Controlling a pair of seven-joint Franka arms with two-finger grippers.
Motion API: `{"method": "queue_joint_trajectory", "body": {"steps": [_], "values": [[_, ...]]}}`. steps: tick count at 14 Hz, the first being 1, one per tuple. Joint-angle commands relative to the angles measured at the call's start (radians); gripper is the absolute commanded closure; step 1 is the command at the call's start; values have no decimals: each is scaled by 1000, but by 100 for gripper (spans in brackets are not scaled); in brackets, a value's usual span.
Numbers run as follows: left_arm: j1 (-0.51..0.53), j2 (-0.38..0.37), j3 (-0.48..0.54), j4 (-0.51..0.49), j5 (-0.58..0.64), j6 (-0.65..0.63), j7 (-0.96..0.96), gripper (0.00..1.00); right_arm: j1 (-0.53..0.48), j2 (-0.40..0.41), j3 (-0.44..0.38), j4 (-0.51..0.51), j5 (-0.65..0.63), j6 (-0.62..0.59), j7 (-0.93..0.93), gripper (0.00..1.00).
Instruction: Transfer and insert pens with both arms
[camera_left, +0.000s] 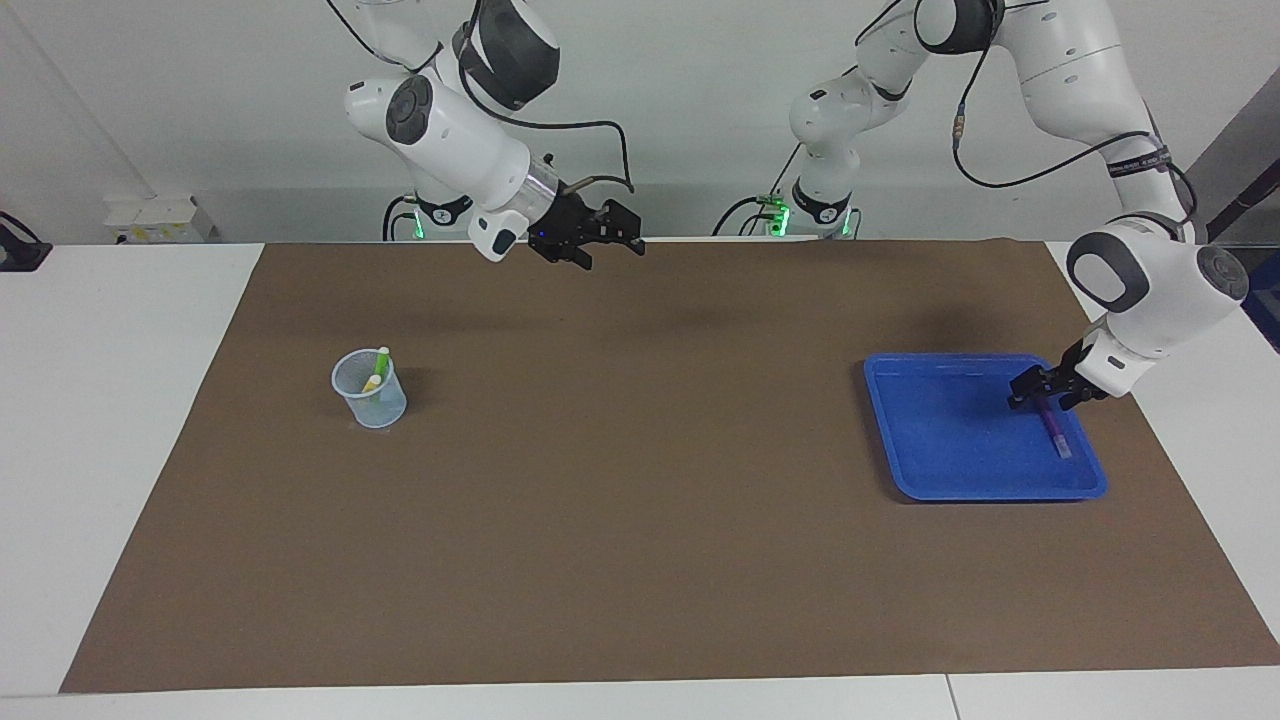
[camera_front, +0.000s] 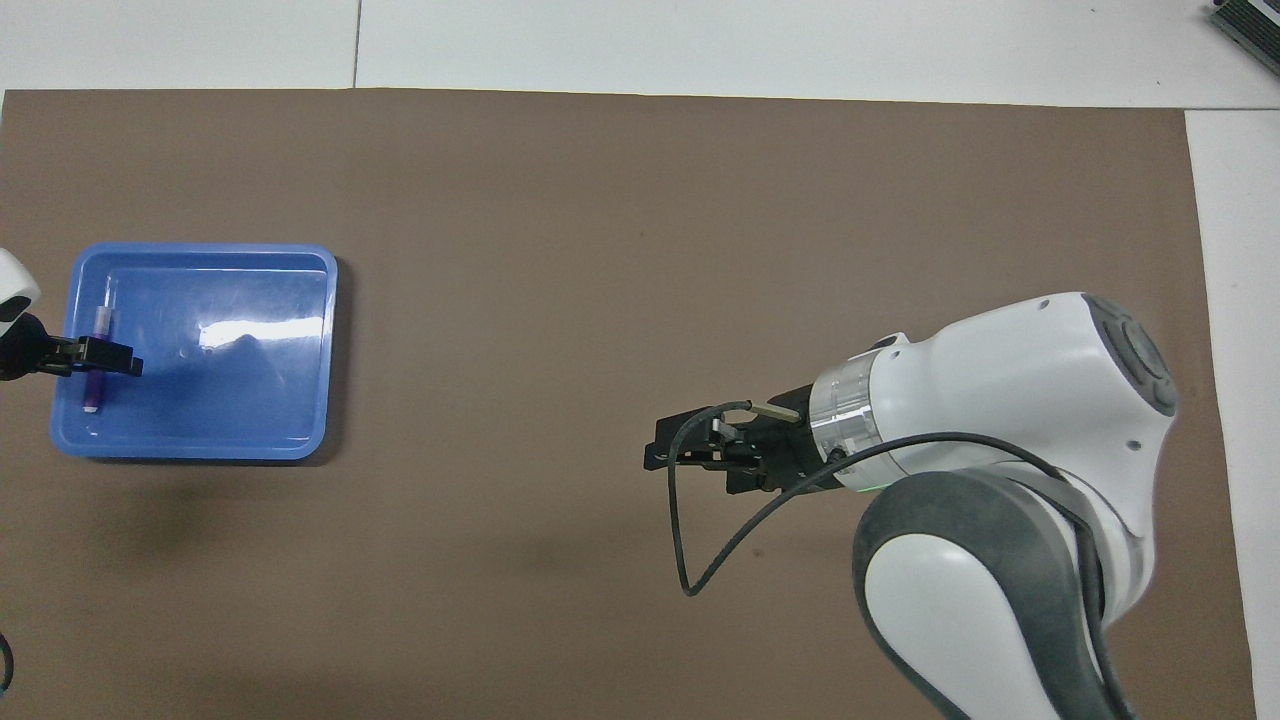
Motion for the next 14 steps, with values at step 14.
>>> {"method": "queue_joint_trajectory", "body": {"steps": [14], "values": [[-59, 0, -1, -72, 17, 135, -106, 0, 19, -10, 7, -8, 17, 53, 3, 0]]}}
